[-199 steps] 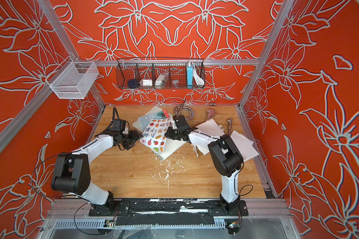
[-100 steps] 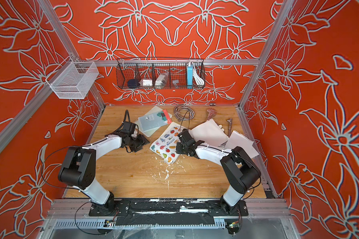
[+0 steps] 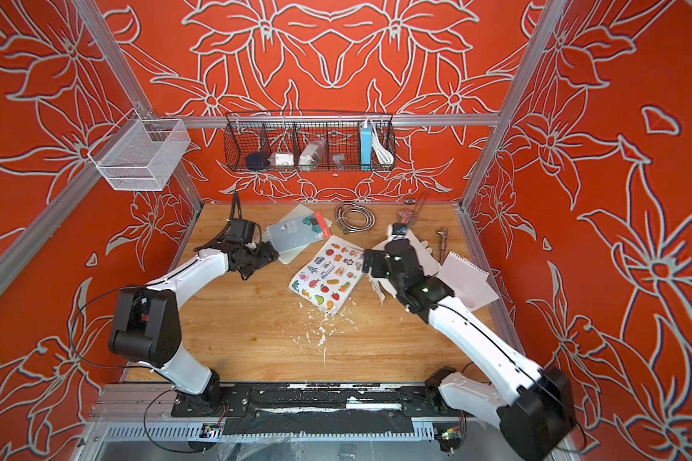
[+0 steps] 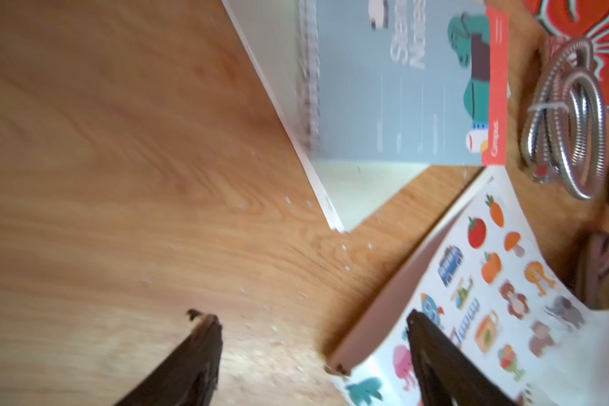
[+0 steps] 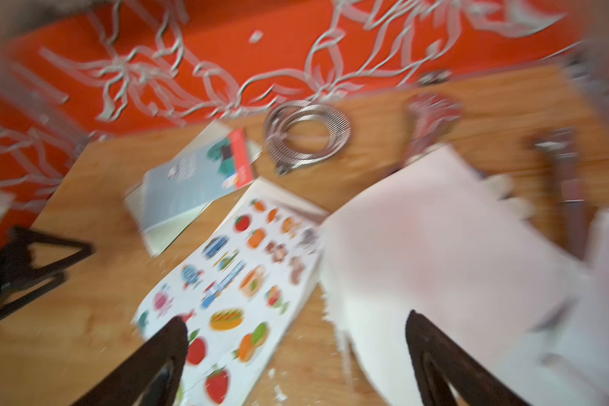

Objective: Tear off pages from different notebooks
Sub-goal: Close the notebook at the center of the board, then reset both arms

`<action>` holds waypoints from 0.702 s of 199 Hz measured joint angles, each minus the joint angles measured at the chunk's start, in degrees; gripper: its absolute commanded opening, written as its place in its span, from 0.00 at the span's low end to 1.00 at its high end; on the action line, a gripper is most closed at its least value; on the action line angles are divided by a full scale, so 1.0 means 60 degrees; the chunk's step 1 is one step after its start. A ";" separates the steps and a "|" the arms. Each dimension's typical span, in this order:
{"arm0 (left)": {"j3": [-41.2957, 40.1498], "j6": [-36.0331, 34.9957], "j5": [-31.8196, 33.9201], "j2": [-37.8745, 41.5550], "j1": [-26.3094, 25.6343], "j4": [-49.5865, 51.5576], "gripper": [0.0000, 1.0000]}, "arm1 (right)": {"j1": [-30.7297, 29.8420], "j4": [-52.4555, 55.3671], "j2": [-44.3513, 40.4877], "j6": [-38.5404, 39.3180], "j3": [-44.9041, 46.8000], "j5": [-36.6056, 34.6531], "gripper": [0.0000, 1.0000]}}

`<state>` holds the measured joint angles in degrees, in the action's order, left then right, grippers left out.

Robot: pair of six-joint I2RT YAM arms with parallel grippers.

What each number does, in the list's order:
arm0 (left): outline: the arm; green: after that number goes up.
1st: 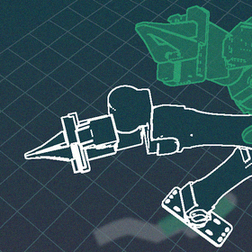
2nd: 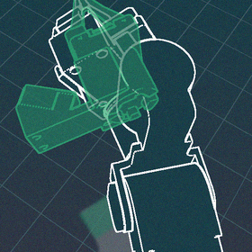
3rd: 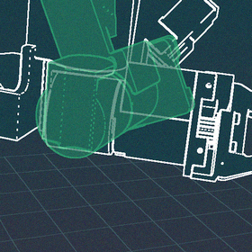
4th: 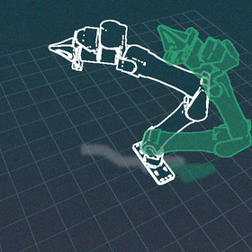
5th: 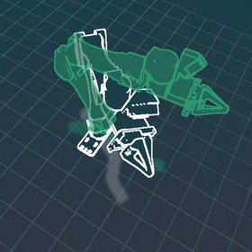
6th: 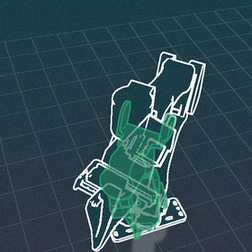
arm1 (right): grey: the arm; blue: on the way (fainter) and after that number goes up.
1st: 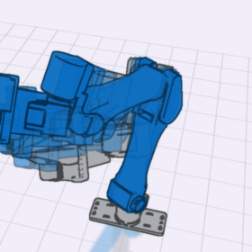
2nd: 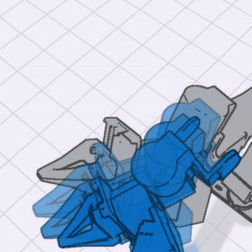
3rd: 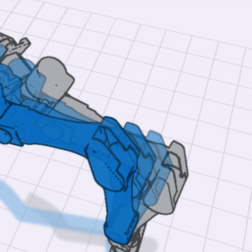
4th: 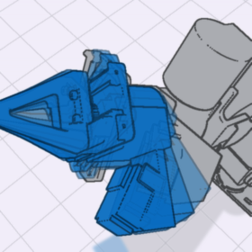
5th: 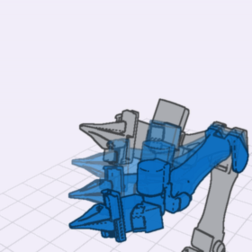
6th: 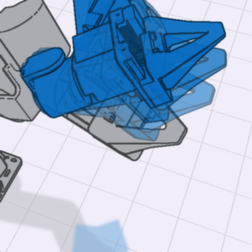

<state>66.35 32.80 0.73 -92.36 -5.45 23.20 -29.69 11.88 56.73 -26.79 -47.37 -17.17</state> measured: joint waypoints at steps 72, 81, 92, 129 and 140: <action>-0.2619 -0.3151 0.3315 0.0812 0.0765 -0.2721 0.98 | 0.3559 -0.2969 -0.0142 0.2681 0.4328 -0.2532 0.99; -0.3406 -0.3282 0.3249 0.1053 0.0765 -0.3151 0.98 | 0.3687 -0.3461 0.0149 0.2703 0.4768 -0.2470 0.99; -0.4368 -0.3406 0.3118 0.1330 0.0758 -0.3880 0.99 | 0.3832 -0.4142 0.0576 0.2747 0.5089 -0.2324 0.99; -0.5614 -0.4135 0.2860 0.1432 0.0710 -0.5654 0.99 | 0.4226 -0.7020 0.2827 0.3231 0.4962 -0.1526 0.99; -0.5686 -0.4295 0.2845 0.1428 0.0721 -0.6215 0.99 | 0.4331 -0.7206 0.3406 0.3446 0.4692 -0.0976 0.99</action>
<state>32.23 7.03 17.80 -83.79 -1.13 -14.09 -3.70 -31.35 77.17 -6.11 -19.22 -23.03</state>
